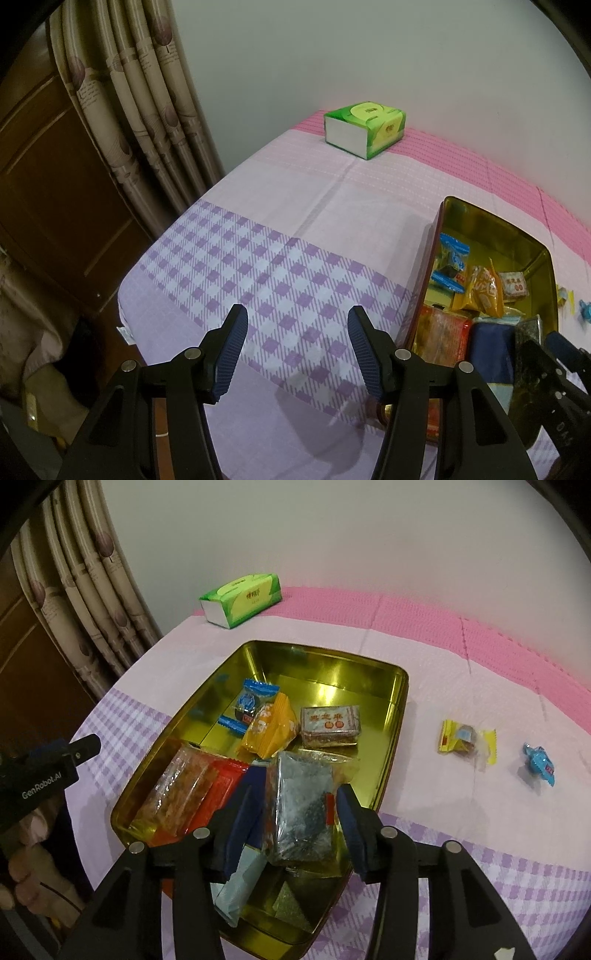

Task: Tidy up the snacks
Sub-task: 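Carry the grey foil block into the tin and open the right tool, then grasp the blue candy with round label using the right tool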

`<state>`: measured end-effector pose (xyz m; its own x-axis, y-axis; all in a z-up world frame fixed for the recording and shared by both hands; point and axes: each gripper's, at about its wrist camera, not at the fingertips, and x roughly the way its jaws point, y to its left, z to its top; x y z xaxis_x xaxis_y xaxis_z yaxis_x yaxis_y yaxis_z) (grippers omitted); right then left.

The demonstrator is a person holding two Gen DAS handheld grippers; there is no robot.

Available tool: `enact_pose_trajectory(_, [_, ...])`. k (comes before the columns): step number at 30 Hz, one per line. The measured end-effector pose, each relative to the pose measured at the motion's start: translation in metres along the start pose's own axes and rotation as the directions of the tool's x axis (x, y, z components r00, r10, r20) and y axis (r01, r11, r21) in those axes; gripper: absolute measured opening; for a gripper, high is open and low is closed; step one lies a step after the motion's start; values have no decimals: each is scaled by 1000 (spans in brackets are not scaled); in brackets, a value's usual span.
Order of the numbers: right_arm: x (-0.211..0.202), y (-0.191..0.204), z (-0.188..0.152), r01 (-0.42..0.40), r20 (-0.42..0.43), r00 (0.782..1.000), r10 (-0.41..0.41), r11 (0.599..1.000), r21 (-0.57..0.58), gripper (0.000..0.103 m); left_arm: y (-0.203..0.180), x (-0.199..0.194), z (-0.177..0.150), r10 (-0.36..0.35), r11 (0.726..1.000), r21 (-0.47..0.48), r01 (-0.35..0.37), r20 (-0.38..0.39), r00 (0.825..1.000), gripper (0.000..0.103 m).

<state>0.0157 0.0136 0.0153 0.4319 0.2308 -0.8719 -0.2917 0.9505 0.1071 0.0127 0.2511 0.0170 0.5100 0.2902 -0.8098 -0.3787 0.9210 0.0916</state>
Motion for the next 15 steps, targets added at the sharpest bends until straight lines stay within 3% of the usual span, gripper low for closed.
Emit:
enact_pose_trajectory(9, [-20,-14,3,-24,51,998,23,999,27,46,0,1,0,2,1000,4,-2,2,1000,57])
enact_pose_trajectory(15, [-41,-58,8,31,100,994,-39,996,81,46,-1,0,-1,6,1000,4,-6,2,1000,57])
